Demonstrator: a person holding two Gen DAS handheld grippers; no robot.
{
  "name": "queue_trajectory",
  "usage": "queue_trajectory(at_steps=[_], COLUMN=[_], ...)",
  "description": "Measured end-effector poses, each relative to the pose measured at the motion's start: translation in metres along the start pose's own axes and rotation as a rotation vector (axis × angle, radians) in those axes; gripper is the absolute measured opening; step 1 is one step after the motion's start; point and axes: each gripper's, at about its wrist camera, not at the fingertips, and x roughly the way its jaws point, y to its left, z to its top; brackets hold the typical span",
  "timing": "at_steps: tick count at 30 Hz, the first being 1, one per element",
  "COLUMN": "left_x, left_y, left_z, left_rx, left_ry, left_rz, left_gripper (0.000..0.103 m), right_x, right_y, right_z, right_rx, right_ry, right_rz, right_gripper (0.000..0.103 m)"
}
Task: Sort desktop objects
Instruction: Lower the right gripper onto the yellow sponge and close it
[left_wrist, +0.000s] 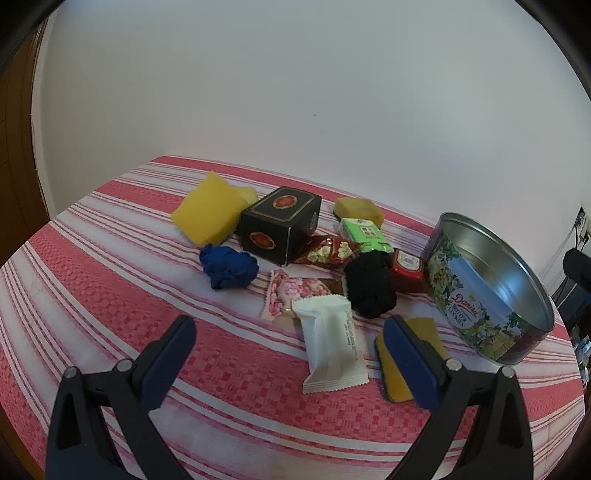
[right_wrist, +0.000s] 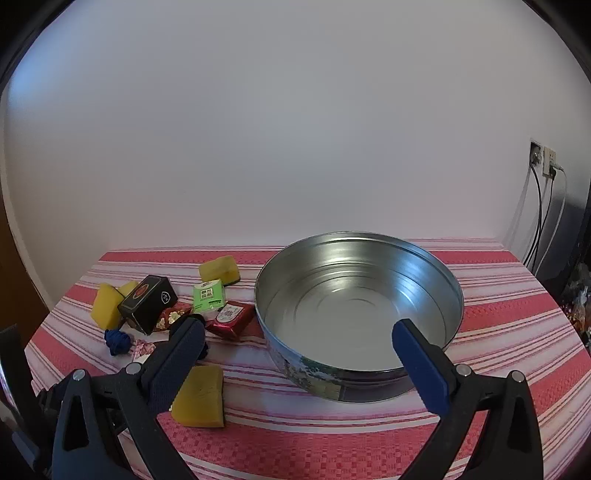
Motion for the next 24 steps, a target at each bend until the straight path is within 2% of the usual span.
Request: queue_trajectory(at_steps=[17,24], left_x=[-0.002,0.0], left_y=[0.005,0.016], left_z=[0.0,-0.001], left_rx=[-0.01,-0.019], left_ry=[0.001,0.013], left_rz=[0.007,0.026], left_gripper=[0.102,0.102], right_x=[0.003,0.006], right_y=[0.007,0.009], right_z=[-0.003,-0.009], right_rx=[-0.008,-0.014], right_ry=[0.012,0.014], right_rz=[0.017,0.055], right_gripper=[0.103,0.103])
